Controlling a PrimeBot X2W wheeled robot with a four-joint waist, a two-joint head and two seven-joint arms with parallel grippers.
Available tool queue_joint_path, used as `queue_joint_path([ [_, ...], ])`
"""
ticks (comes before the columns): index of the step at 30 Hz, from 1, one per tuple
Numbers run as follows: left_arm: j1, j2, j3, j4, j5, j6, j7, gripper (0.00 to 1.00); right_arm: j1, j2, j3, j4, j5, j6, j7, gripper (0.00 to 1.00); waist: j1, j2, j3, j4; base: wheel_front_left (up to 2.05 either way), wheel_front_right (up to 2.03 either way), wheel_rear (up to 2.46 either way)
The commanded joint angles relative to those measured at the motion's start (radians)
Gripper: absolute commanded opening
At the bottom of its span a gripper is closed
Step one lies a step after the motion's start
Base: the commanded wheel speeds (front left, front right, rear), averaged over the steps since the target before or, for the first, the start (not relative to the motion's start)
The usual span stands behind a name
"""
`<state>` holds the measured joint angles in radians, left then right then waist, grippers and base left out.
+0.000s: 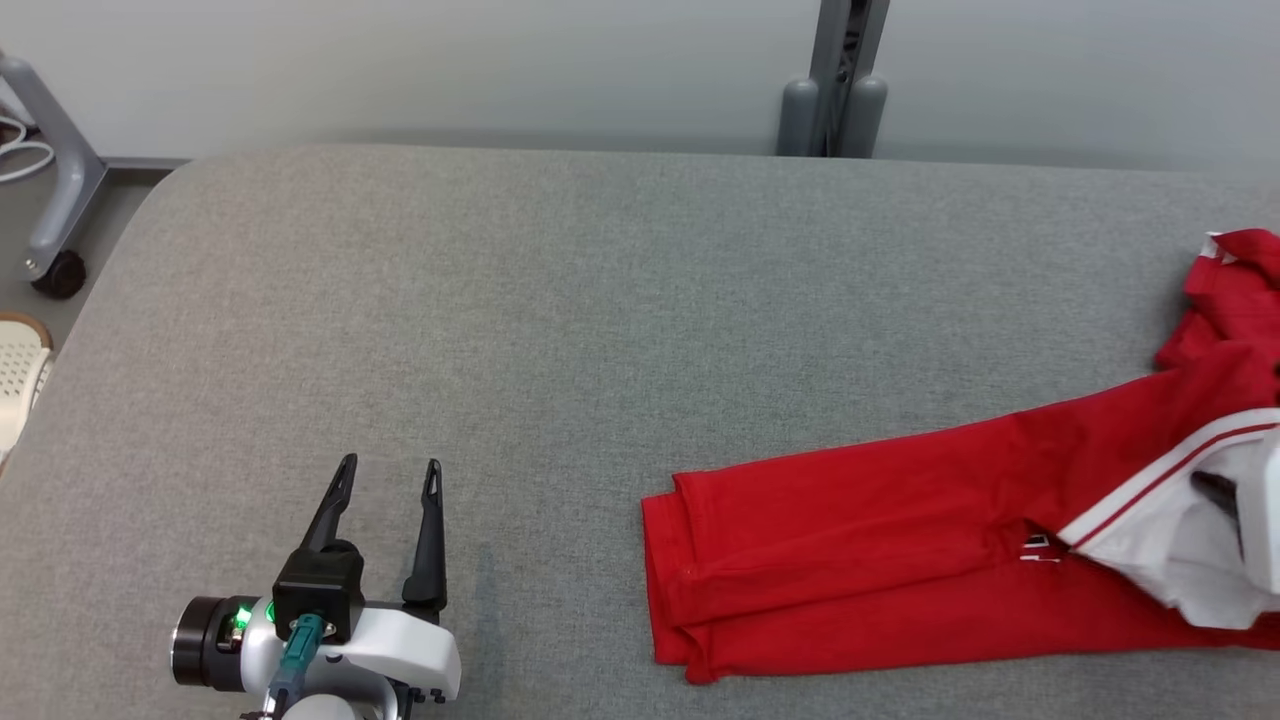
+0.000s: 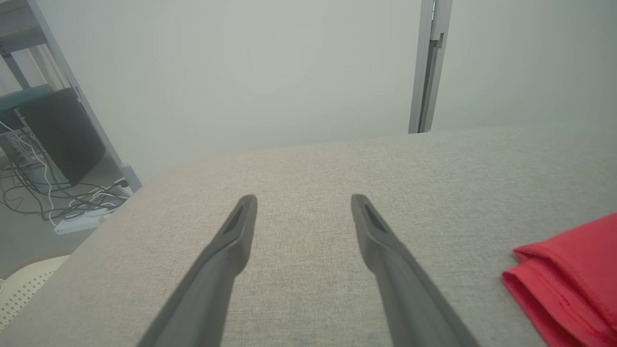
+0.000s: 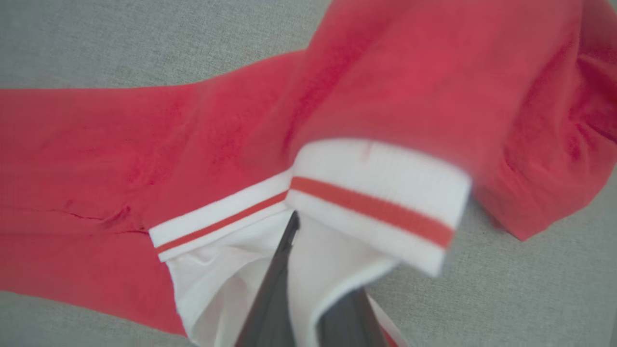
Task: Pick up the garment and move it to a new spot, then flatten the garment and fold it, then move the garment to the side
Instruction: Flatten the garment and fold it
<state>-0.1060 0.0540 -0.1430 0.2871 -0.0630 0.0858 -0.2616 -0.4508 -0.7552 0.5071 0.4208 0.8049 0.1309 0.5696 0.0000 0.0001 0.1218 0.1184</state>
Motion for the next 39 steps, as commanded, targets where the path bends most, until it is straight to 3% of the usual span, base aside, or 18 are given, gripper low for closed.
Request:
queue_joint_path([
  [1,0.009,0.003,0.005,0.011,-0.010,-0.004,-0.004,1.00,-0.005,0.016,-0.013,-0.015,0.016,0.000,0.036,0.00,0.0000,-0.0001,-0.018,-0.011,0.00,0.00,0.00],
  [9,0.019,0.000,0.000,0.041,-0.033,0.004,-0.004,1.00,0.011,0.071,-0.075,-0.142,-0.025,0.000,0.215,0.00,0.0000,-0.0001,-0.058,-0.026,0.00,0.00,0.00],
  [20,0.032,-0.001,-0.018,0.043,-0.074,0.029,-0.004,1.00,0.059,0.267,-0.248,-0.274,-0.108,0.000,0.437,0.00,0.0000,-0.0001,-0.055,-0.010,0.00,0.00,0.00],
  [29,0.049,-0.001,-0.017,0.039,-0.087,0.045,-0.004,1.00,0.157,0.558,-0.436,-0.412,-0.288,0.000,0.636,0.00,0.0000,-0.0001,-0.065,0.014,0.00,0.00,0.00],
  [33,0.057,-0.001,-0.024,0.040,-0.091,0.051,-0.004,1.00,0.194,0.670,-0.500,-0.468,-0.359,0.000,0.682,0.00,0.0000,-0.0001,-0.071,0.020,0.00,0.00,0.00],
  [37,0.058,-0.001,-0.031,0.036,-0.094,0.056,-0.004,1.00,0.214,0.703,-0.533,-0.471,-0.394,0.000,0.671,0.00,0.0000,-0.0001,-0.074,0.024,0.00,0.00,0.00],
  [39,0.059,-0.001,-0.039,0.034,-0.096,0.056,-0.004,1.00,0.214,0.702,-0.537,-0.423,-0.352,0.000,0.622,0.00,0.0000,-0.0001,-0.074,0.028,0.00,0.00,0.00],
])
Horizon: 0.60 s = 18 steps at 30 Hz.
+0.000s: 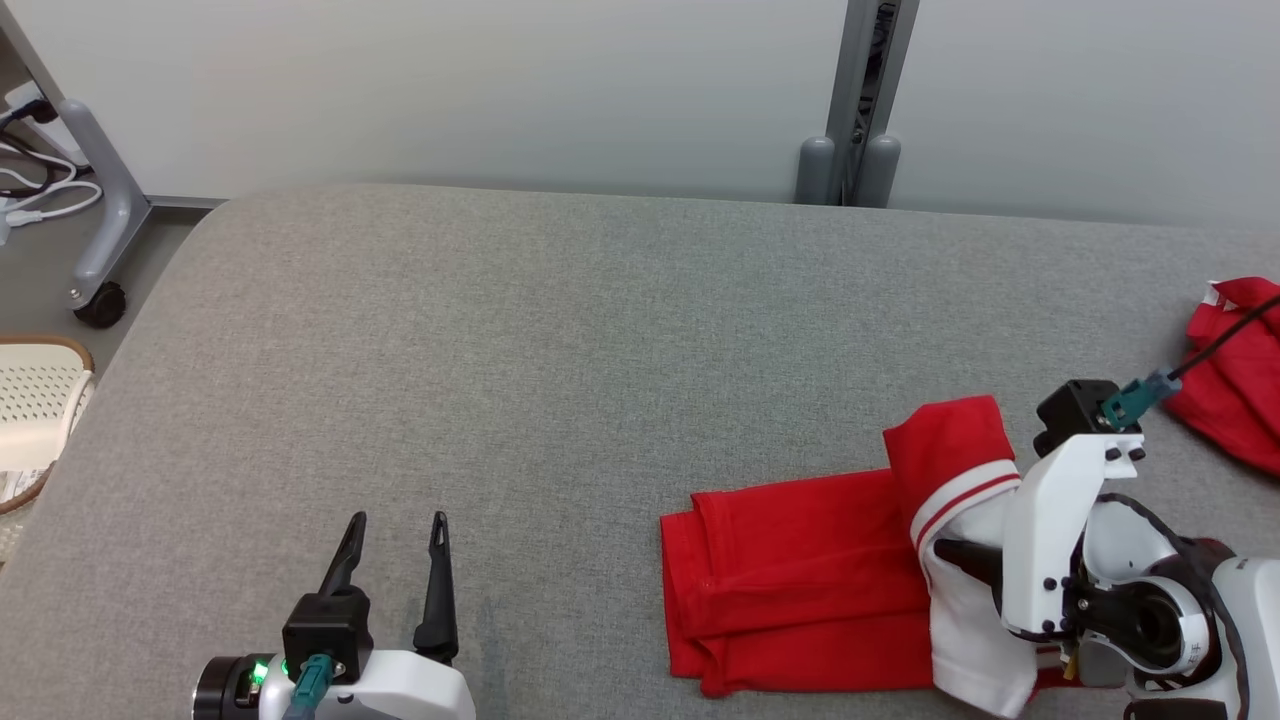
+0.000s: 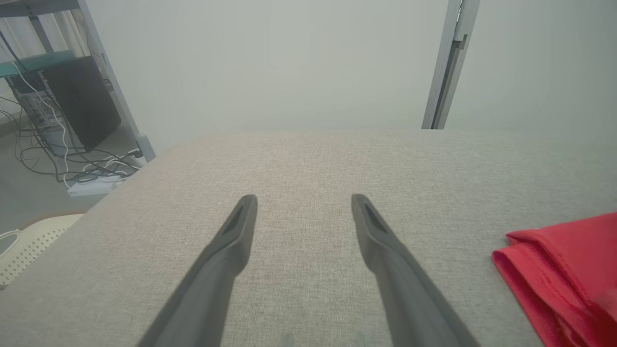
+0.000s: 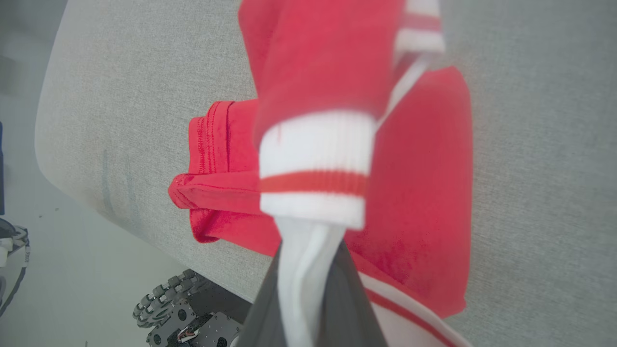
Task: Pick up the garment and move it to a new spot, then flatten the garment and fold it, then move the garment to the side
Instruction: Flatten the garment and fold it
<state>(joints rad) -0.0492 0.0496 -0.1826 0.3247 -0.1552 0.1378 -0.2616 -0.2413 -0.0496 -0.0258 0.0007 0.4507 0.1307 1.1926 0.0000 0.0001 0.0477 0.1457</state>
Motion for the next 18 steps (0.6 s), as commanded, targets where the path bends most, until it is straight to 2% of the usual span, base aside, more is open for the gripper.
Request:
queue_joint_path([
  [1,0.003,0.003,-0.003,-0.003,-0.003,0.005,-0.004,1.00,0.000,-0.004,-0.007,0.019,0.009,0.000,-0.023,0.00,0.0000,-0.0001,0.001,0.003,0.00,0.00,0.00],
  [8,0.012,0.004,-0.020,0.003,-0.006,0.006,-0.004,1.00,-0.046,-0.004,0.008,0.189,0.090,0.000,-0.165,0.00,0.0000,-0.0001,0.013,0.039,0.00,0.00,0.00],
  [18,0.009,0.003,-0.029,-0.001,0.006,0.000,-0.004,1.00,-0.094,-0.004,0.137,0.336,0.211,0.000,-0.281,0.00,0.0000,-0.0001,0.032,0.069,0.00,0.00,0.00],
])
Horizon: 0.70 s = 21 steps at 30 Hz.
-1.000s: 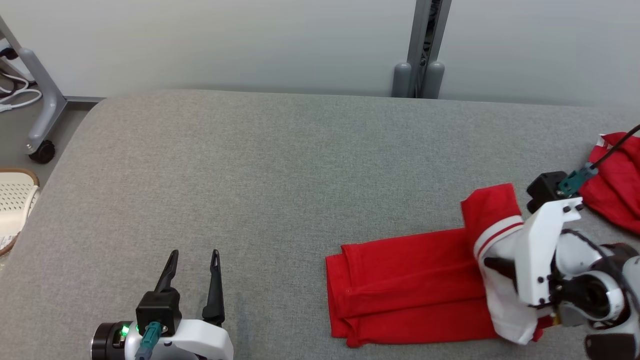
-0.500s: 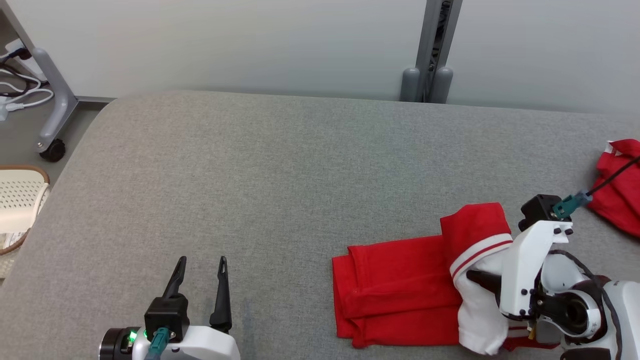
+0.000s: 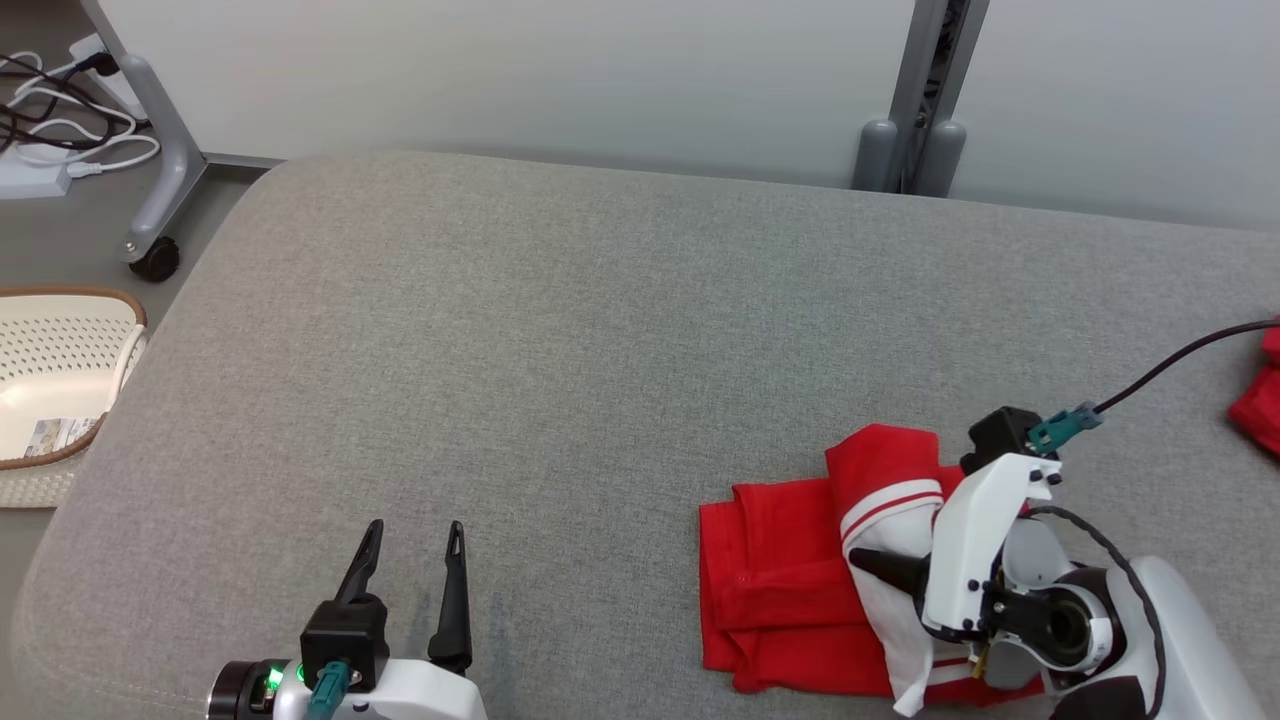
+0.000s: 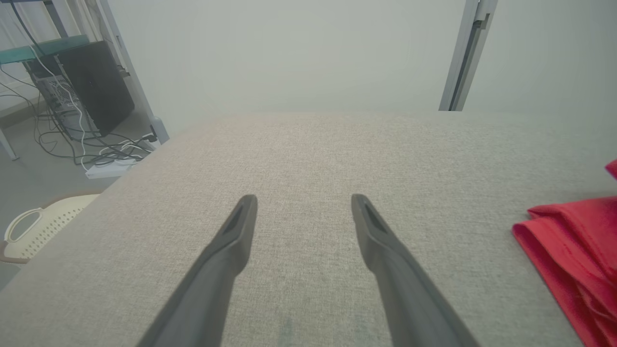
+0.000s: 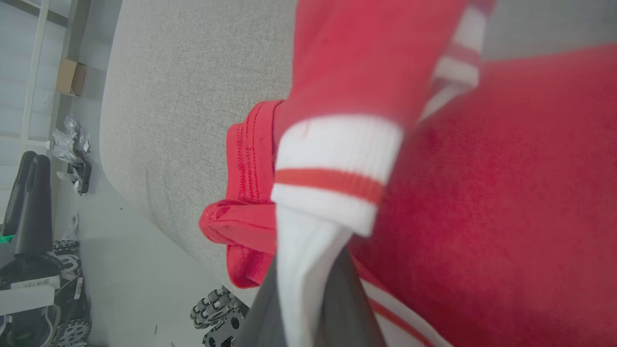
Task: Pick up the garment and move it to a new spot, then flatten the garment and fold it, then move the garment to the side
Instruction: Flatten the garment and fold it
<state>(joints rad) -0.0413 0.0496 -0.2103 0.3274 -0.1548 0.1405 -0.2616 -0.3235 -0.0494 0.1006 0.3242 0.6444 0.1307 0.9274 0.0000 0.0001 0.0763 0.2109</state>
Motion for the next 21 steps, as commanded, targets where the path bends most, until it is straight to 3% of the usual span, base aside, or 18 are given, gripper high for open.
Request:
queue_joint_path([
  [1,-0.002,0.003,-0.004,-0.003,0.006,-0.003,-0.004,1.00,-0.016,-0.004,0.021,0.026,0.028,0.000,-0.027,0.00,0.0000,-0.0001,0.006,0.007,0.00,0.00,0.00],
  [12,-0.025,0.004,-0.029,0.009,0.017,-0.004,-0.004,1.00,-0.090,-0.004,0.121,0.181,0.123,0.000,-0.150,0.00,0.0000,-0.0001,0.027,0.045,0.00,0.00,0.00],
  [17,-0.023,0.004,-0.014,0.013,0.024,-0.011,-0.004,1.00,-0.129,-0.003,0.162,0.253,0.102,0.000,-0.192,0.00,0.0000,-0.0001,0.032,0.063,0.00,0.00,0.00],
  [18,-0.021,0.004,-0.012,0.013,0.024,-0.011,-0.004,1.00,-0.134,-0.003,0.174,0.259,0.099,0.000,-0.193,0.25,0.0000,-0.0001,0.032,0.065,0.00,0.00,0.00],
  [19,-0.019,0.004,-0.011,0.013,0.025,-0.013,-0.004,1.00,-0.138,-0.003,0.186,0.261,0.094,0.000,-0.195,0.99,0.0000,-0.0001,0.032,0.066,0.00,0.00,0.00],
  [21,-0.015,0.004,-0.007,0.013,0.028,-0.012,-0.004,1.00,-0.144,-0.003,0.200,0.259,0.086,0.000,-0.196,1.00,0.0000,-0.0001,0.031,0.068,0.00,0.00,0.00],
])
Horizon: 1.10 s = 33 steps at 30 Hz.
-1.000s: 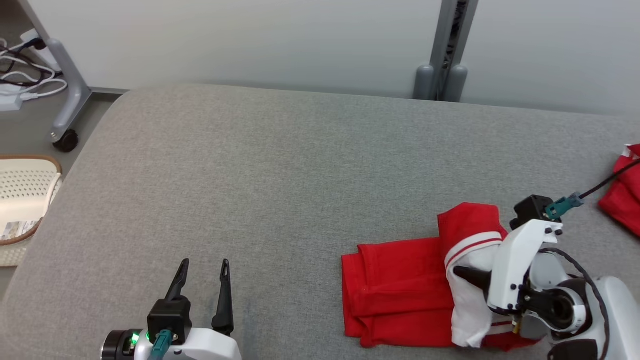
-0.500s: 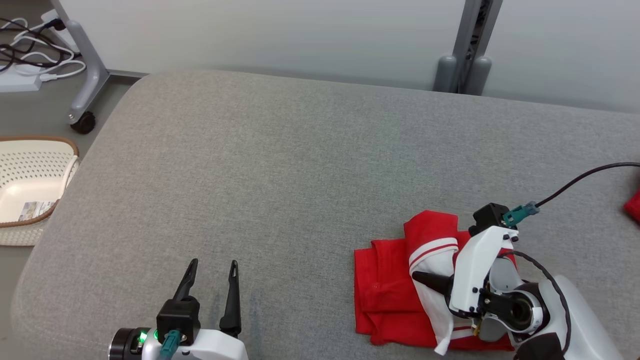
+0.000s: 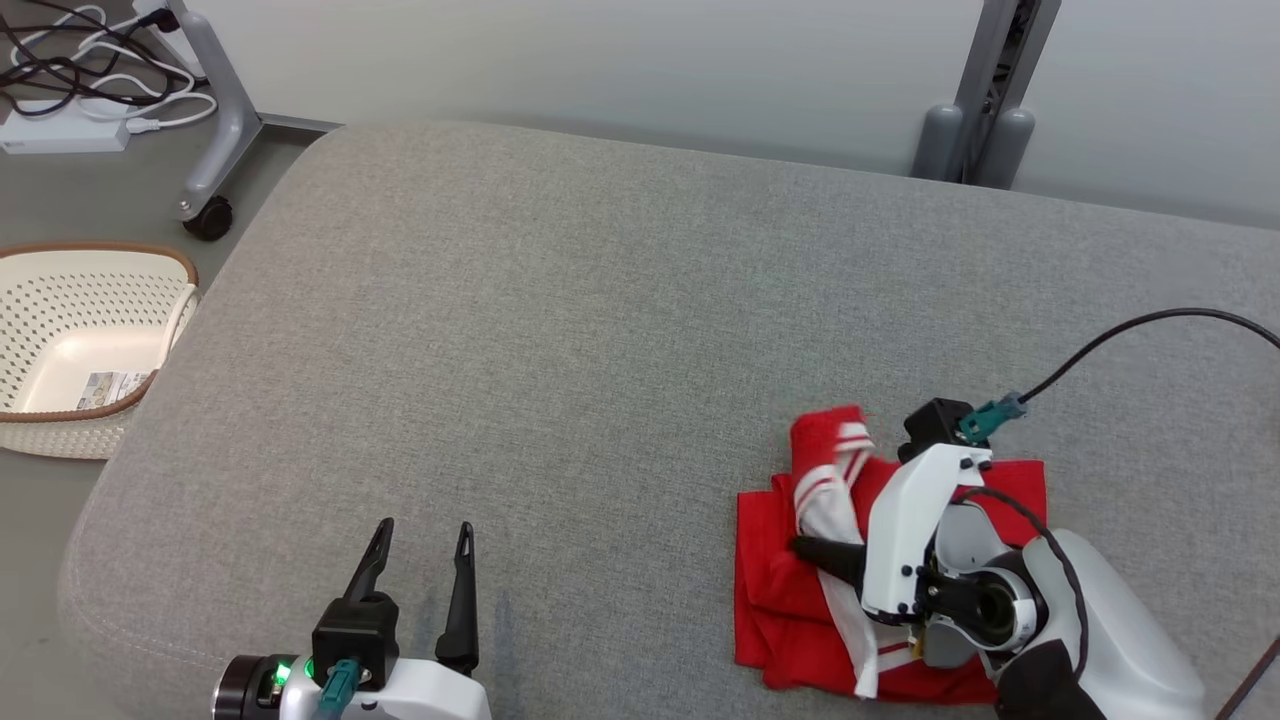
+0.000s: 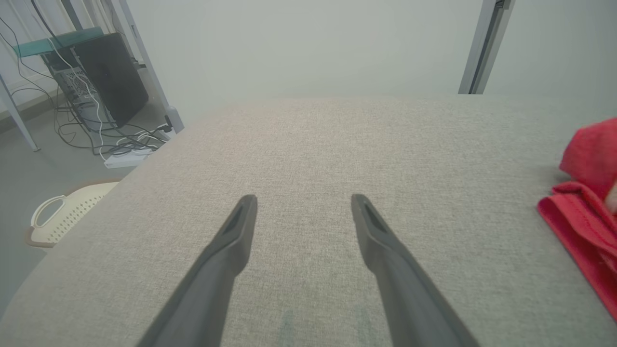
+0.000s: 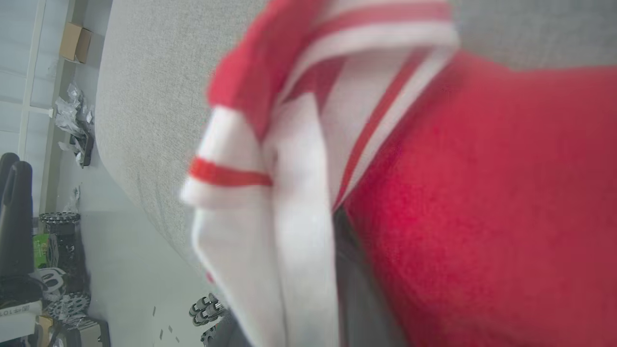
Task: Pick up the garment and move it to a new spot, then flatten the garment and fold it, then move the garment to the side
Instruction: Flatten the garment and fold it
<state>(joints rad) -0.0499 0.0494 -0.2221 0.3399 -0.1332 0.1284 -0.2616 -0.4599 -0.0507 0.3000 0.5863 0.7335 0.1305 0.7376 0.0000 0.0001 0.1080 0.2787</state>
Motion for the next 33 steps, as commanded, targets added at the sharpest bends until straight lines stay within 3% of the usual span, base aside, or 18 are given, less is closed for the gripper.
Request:
queue_joint_path([
  [1,-0.004,0.004,0.006,0.000,0.007,-0.001,-0.004,1.00,-0.010,-0.002,0.008,-0.007,-0.007,0.001,-0.007,1.00,0.0000,-0.0001,-0.001,0.000,0.00,0.00,0.00],
  [15,0.014,0.004,0.008,0.003,0.009,0.000,-0.004,1.00,0.030,-0.003,0.116,-0.185,0.039,0.001,0.016,1.00,0.0000,-0.0001,-0.021,-0.006,0.00,0.00,0.00],
  [23,0.013,0.004,0.016,-0.002,0.007,0.005,-0.004,1.00,0.022,-0.003,0.069,-0.255,0.070,0.001,-0.051,1.00,0.0000,-0.0001,-0.026,-0.017,0.00,0.00,0.00],
  [28,0.003,0.004,0.018,-0.020,0.009,0.007,-0.004,1.00,-0.023,-0.004,0.002,-0.262,-0.004,0.001,-0.121,1.00,0.0000,-0.0001,-0.019,-0.034,0.00,0.00,0.00],
  [33,-0.020,0.004,0.028,-0.069,0.013,0.005,-0.004,1.00,-0.053,-0.004,-0.113,-0.325,-0.216,0.001,-0.233,1.00,0.0000,-0.0001,-0.007,-0.062,0.00,0.00,0.00],
])
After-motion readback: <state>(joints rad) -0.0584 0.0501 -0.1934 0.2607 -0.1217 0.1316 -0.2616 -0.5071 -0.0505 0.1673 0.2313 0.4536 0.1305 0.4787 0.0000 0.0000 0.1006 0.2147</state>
